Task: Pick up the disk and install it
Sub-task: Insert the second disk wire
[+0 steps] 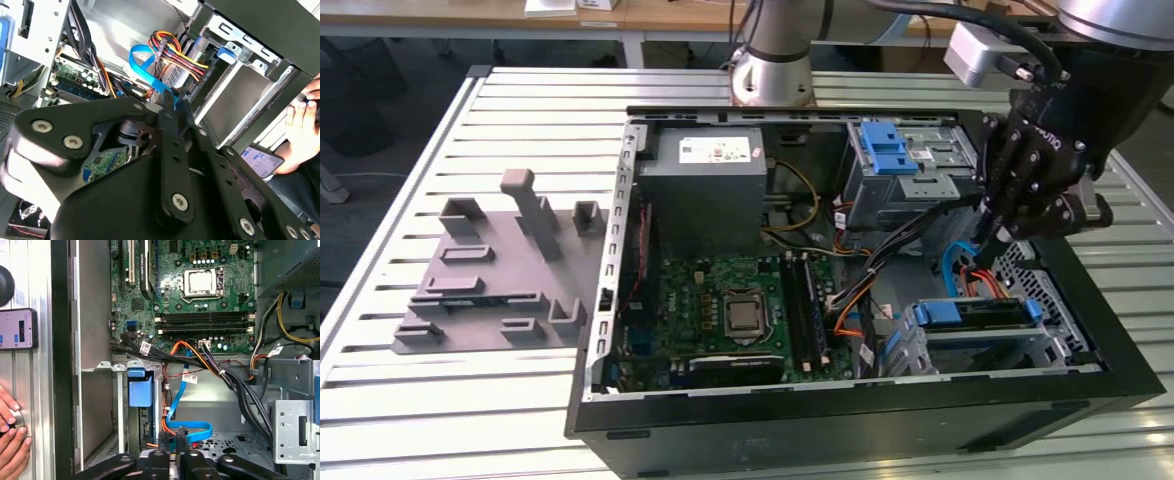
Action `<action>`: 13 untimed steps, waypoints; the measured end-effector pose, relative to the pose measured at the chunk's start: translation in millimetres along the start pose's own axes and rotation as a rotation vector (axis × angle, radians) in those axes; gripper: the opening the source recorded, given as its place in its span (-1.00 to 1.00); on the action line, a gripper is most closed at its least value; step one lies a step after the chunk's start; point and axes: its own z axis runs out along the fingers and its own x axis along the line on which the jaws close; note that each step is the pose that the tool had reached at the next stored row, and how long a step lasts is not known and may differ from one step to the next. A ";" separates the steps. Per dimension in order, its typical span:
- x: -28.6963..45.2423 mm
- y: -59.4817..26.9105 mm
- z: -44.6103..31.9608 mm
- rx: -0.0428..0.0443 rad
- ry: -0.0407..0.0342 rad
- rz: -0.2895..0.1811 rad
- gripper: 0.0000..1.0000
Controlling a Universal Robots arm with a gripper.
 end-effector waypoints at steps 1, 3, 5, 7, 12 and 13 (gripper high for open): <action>-0.6 0.0 0.4 -0.0002 0.0005 0.000 -0.50; -0.8 0.1 2.0 -0.0006 0.0010 0.000 -0.50; -1.1 0.1 3.6 -0.0008 0.0014 0.000 -0.47; -1.2 0.1 4.9 -0.0009 0.0014 0.000 -0.35; -1.5 0.1 7.6 -0.0009 0.0014 0.000 -0.35; -1.4 0.1 8.1 -0.0008 0.0013 0.000 -0.35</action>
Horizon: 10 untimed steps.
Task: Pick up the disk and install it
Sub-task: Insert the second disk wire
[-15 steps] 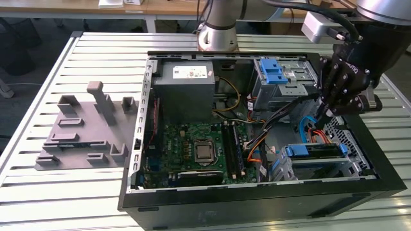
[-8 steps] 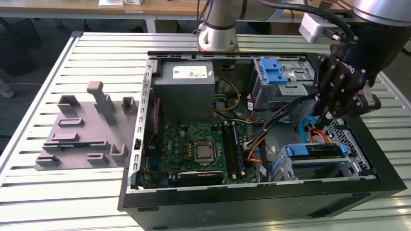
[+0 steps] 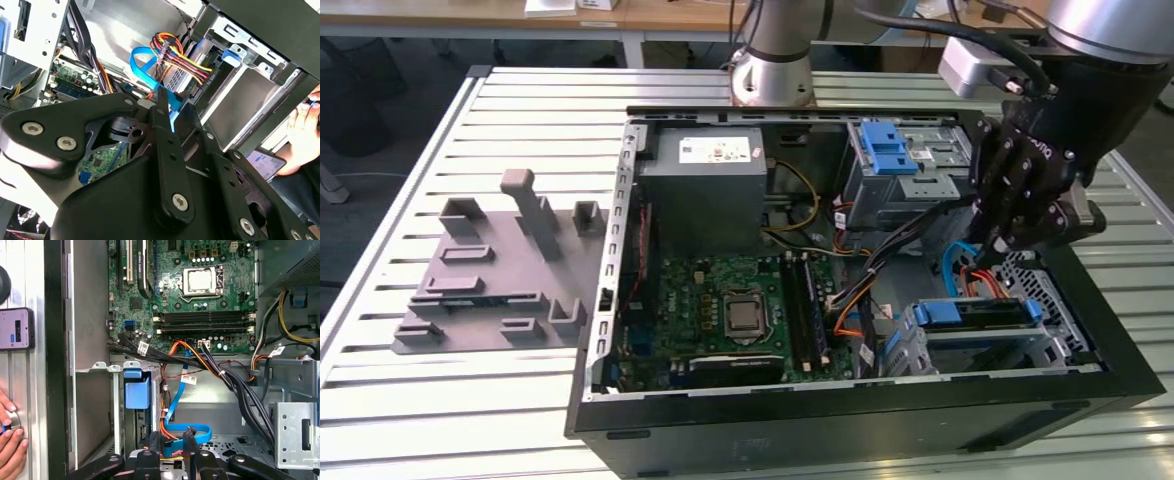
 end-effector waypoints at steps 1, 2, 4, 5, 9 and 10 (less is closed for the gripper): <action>0.2 0.0 0.4 0.0000 0.0001 0.000 -0.35; 0.6 0.0 0.8 0.0000 0.0002 0.000 -0.35; 1.9 -0.1 1.6 0.0000 0.0001 0.000 -0.35; 2.8 -0.1 2.0 0.0000 0.0000 0.000 -0.35; 4.9 -0.2 4.1 0.0000 -0.0002 0.000 -0.35; 5.0 -0.2 4.7 0.0000 -0.0001 0.000 -0.35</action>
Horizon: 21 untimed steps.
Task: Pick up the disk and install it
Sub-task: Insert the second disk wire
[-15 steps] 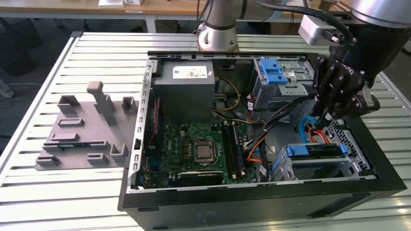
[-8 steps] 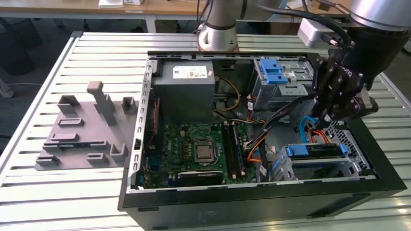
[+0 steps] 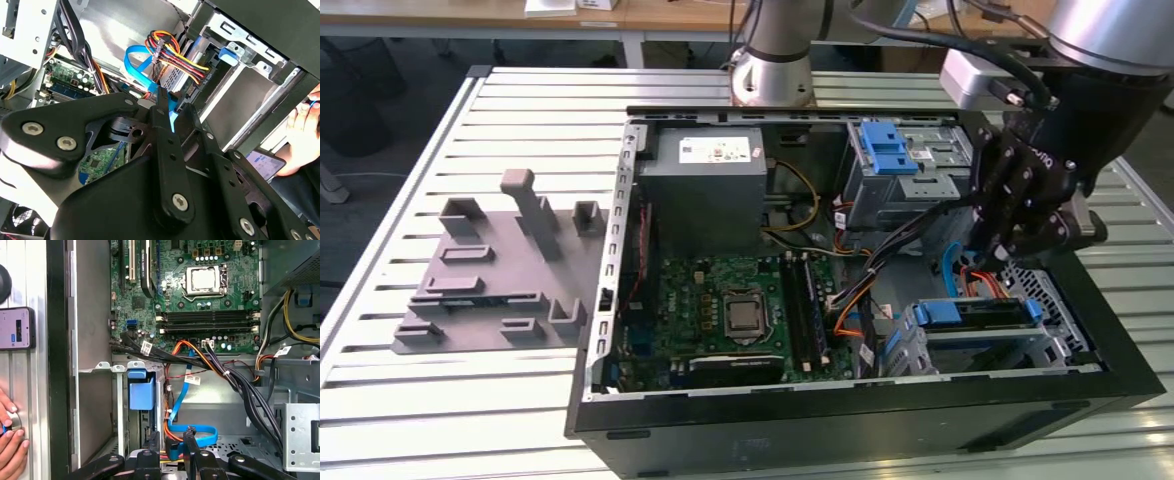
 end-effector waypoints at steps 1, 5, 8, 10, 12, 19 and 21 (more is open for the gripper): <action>0.1 0.0 0.6 0.0000 0.0002 0.000 -0.35; 1.4 -0.1 2.6 0.0000 0.0002 0.000 -0.35; 3.1 -0.1 3.4 0.0000 0.0002 0.000 -0.35; 4.5 -0.1 4.2 0.0000 0.0002 0.000 -0.35; 5.5 -0.2 5.7 0.0000 0.0000 0.000 -0.35; 11.8 -0.4 11.0 0.0000 0.0002 0.000 -0.35; 15.2 -0.5 12.3 0.0000 0.0000 0.000 -0.35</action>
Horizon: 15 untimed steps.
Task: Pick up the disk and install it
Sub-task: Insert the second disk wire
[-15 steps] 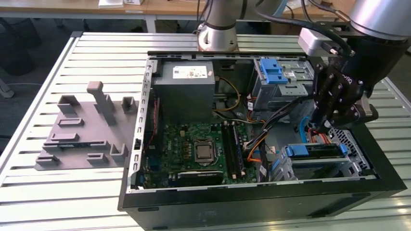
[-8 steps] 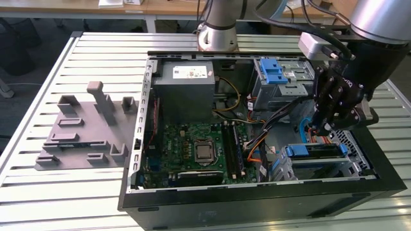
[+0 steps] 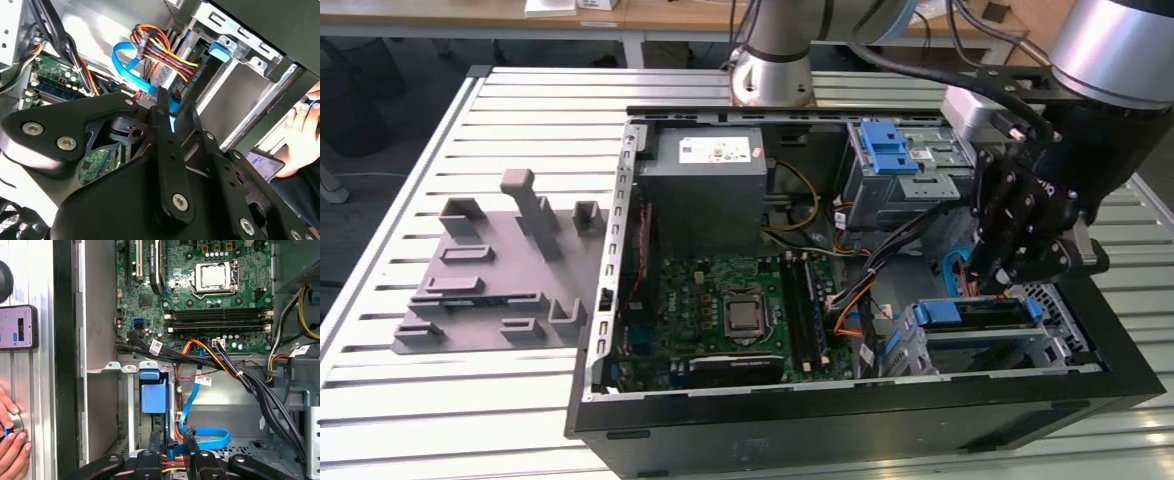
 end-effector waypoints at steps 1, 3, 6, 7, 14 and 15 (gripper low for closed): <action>1.4 0.0 0.6 0.0000 -0.0004 0.000 -0.35; 2.0 -0.1 2.1 -0.0001 -0.0036 0.000 -0.35; 1.9 -0.1 3.8 -0.0021 -0.0255 0.000 -0.35; 2.2 -0.1 4.4 -0.0023 -0.0317 0.000 -0.35; 6.2 -0.2 6.2 -0.0026 -0.0408 -0.001 -0.35; 6.3 -0.2 6.2 -0.0027 -0.0415 -0.001 -0.38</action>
